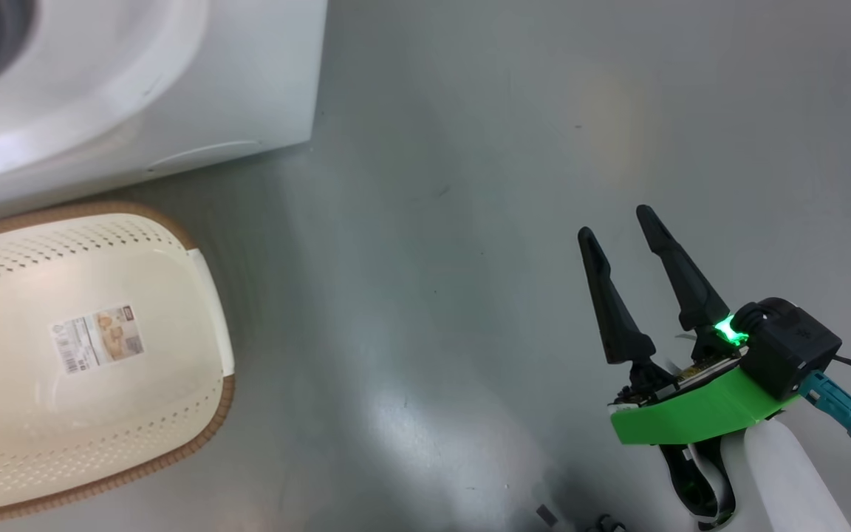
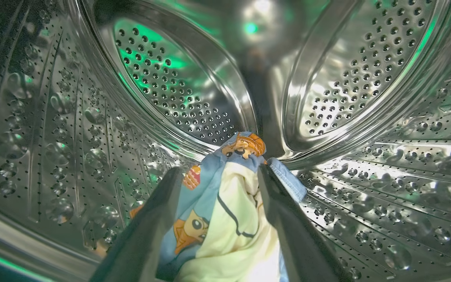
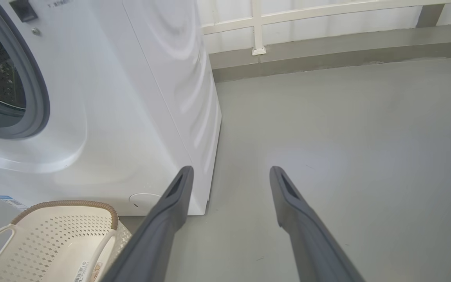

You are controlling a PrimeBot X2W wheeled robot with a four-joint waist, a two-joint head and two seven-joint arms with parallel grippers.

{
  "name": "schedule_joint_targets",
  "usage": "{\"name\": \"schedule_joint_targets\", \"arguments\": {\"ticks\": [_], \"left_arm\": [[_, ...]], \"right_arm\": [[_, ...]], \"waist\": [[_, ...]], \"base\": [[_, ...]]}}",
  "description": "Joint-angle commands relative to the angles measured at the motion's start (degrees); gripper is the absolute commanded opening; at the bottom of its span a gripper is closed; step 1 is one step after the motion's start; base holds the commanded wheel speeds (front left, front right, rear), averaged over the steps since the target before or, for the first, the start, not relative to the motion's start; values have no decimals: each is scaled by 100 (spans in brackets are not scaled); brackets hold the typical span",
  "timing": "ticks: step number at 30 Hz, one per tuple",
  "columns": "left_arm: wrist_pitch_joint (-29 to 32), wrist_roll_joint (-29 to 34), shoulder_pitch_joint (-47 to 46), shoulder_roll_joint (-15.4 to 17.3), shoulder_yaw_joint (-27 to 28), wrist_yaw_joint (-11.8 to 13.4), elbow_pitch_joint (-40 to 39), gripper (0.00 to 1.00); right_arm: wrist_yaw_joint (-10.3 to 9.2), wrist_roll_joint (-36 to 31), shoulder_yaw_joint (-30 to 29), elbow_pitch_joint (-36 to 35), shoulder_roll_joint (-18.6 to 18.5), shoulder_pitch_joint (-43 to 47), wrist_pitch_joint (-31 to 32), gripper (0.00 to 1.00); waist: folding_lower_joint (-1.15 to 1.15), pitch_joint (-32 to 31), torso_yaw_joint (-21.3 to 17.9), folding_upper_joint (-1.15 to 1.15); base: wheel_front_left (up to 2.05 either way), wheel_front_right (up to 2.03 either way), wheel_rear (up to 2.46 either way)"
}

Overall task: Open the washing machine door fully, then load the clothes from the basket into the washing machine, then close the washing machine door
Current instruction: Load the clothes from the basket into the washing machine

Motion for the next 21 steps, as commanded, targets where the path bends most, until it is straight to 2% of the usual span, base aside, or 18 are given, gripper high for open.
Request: {"name": "schedule_joint_targets", "arguments": {"ticks": [1,8,12,16,21], "left_arm": [[-97,8,111,244,40,3,-78,100],[-358,-61,686,39,70,57,-163,100],[-422,-75,1208,-61,132,124,-479,100],[-435,-6,1953,-148,324,316,-1306,100],[-436,124,3215,-412,588,605,-2666,100]], "right_arm": [[9,39,86,-113,-1,70,-69,100],[9,-20,17,-121,-44,130,-69,100],[9,-69,-4,-112,-64,170,-69,100],[9,-112,-37,-88,-94,216,-69,100],[9,-179,-86,-44,-159,307,-69,100]], "waist": [[0,-71,65,0],[0,-301,293,0],[0,-464,438,0],[0,-658,585,0],[0,-960,759,0]], "base": [[0,0,0],[0,0,0],[0,0,0],[0,0,0],[0,0,0]]}}
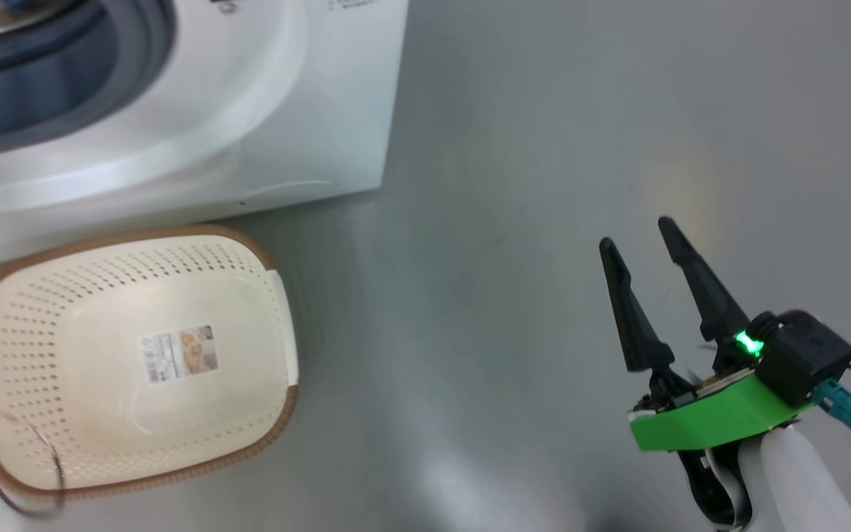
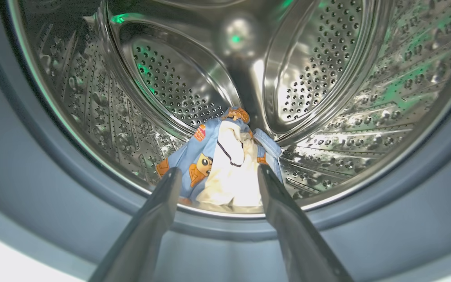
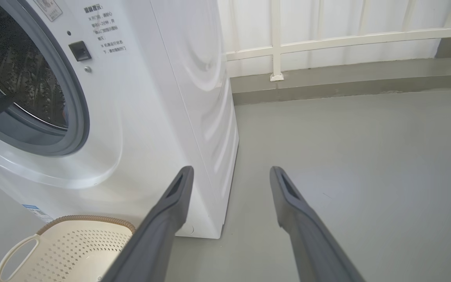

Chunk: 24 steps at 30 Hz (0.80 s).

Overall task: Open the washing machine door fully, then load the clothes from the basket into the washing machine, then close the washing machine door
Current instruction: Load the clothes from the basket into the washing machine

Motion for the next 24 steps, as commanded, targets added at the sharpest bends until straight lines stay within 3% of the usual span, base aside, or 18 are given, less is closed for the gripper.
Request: {"name": "schedule_joint_targets", "arguments": {"ticks": [1,11,24], "left_arm": [[-42,78,500,213,241,128,-530,100],[-43,224,2879,-343,414,609,-2525,100],[47,333,4701,-720,-13,873,-3685,100]], "right_arm": [[9,-116,96,-81,-35,222,-69,100],[9,-250,49,77,-124,540,-69,100],[9,-417,-151,68,-171,1165,146,100]], "waist": [[0,-304,206,0],[0,-1102,439,0],[0,-2053,808,0]], "base": [[0,0,0],[0,0,0],[0,0,0]]}}
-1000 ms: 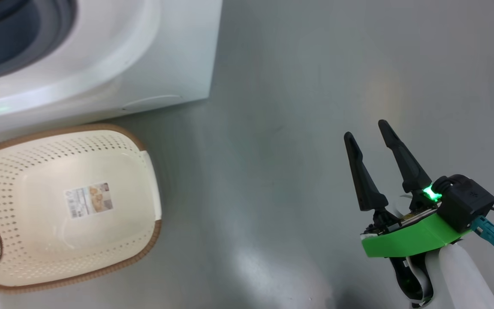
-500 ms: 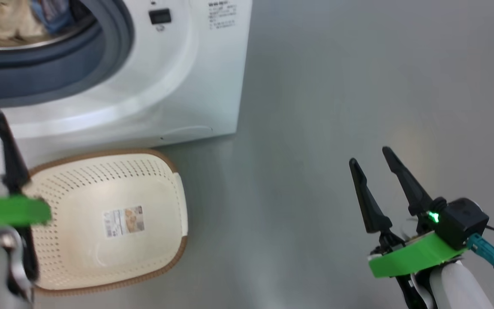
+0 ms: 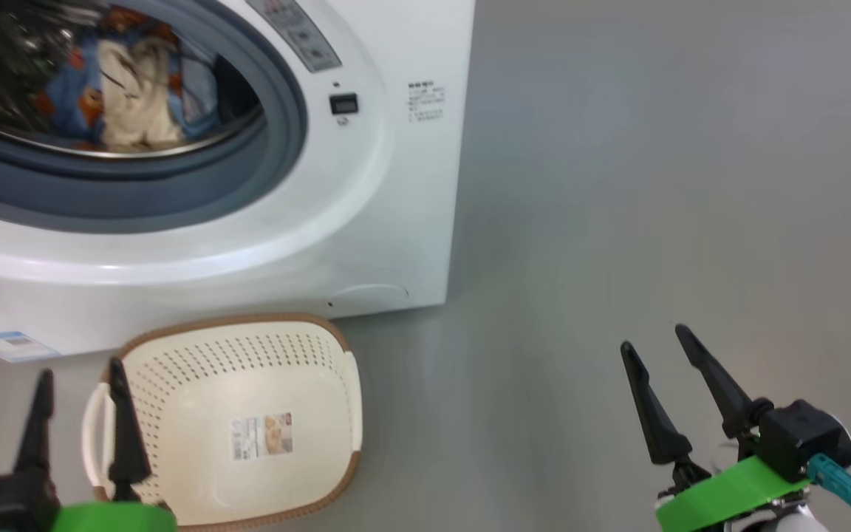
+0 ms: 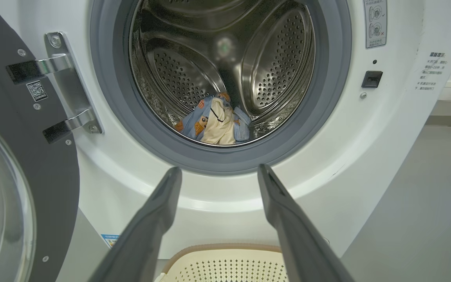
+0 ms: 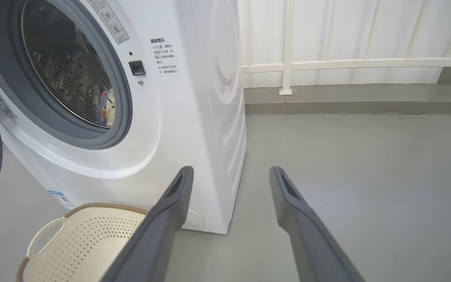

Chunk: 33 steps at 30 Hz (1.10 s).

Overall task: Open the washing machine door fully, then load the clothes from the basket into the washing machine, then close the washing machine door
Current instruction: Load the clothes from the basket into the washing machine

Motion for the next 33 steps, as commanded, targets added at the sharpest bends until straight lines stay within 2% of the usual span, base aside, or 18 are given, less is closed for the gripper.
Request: {"name": "schedule_joint_targets", "arguments": {"ticks": [1,9,17,33], "left_arm": [[22,68,32,82,168,45,-188,100],[161,44,606,-7,-115,29,-265,100],[239,80,862,5,-279,35,-337,100],[289,114,979,78,-337,111,-458,100]], "right_arm": [[9,-77,100,-171,-15,84,21,100],[9,-145,69,-314,52,544,229,100],[9,-196,76,-533,93,795,423,100],[9,-210,32,-656,135,960,509,100]], "waist": [[0,-366,213,0],[0,-977,363,0],[0,-1313,455,0],[0,-1434,406,0]], "base": [[0,0,0],[0,0,0],[0,0,0],[0,0,0]]}}
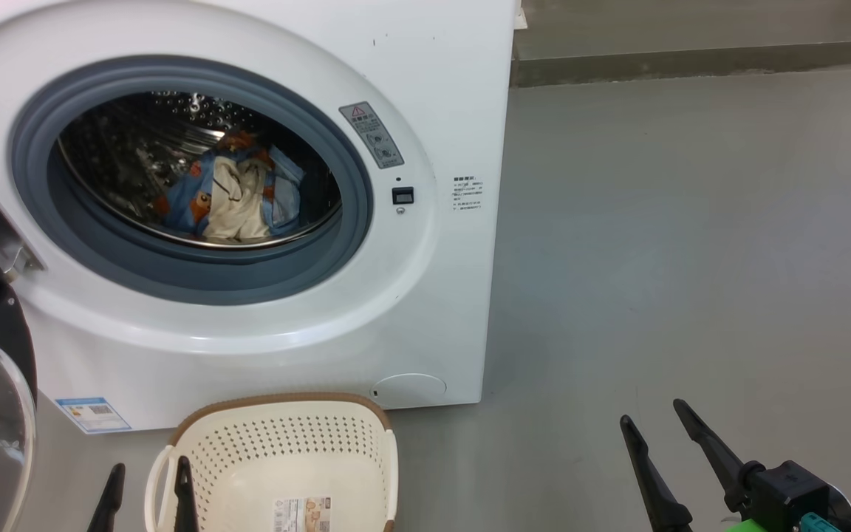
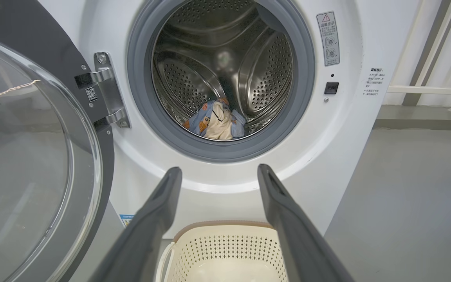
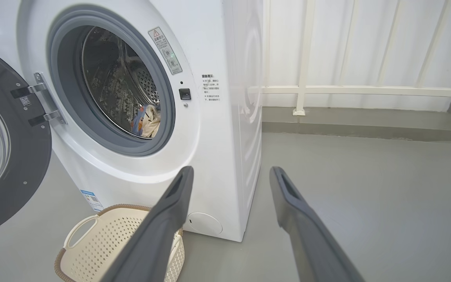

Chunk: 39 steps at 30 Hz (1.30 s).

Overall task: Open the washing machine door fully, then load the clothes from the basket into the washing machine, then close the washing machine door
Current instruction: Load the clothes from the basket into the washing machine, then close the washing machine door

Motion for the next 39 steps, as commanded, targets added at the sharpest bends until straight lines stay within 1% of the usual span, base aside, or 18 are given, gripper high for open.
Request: {"name": "schedule_joint_targets", "arguments": {"ticks": [1,20,27,34,39], "left_arm": [[-10,36,-114,113,195,60,-176,100],[6,57,-137,165,150,145,-187,100],[4,59,-161,166,136,182,-174,100],[4,60,-181,202,99,154,-181,100],[-14,49,-196,217,98,155,-198,100]], "right_arm": [[9,-16,113,-179,-20,-45,-2,100],[9,-8,105,-152,14,-43,-32,100],[9,-7,111,-158,16,-48,-25,100],[9,-13,100,-171,20,-45,-13,100],[9,-7,92,-174,21,-40,-11,100]], "waist": [[0,-2,-2,0],[0,8,20,0],[0,9,38,0],[0,22,48,0],[0,31,54,0]], "base": [[0,0,0],[-6,6,0],[-103,103,0],[-137,137,0],[-68,68,0]]}}
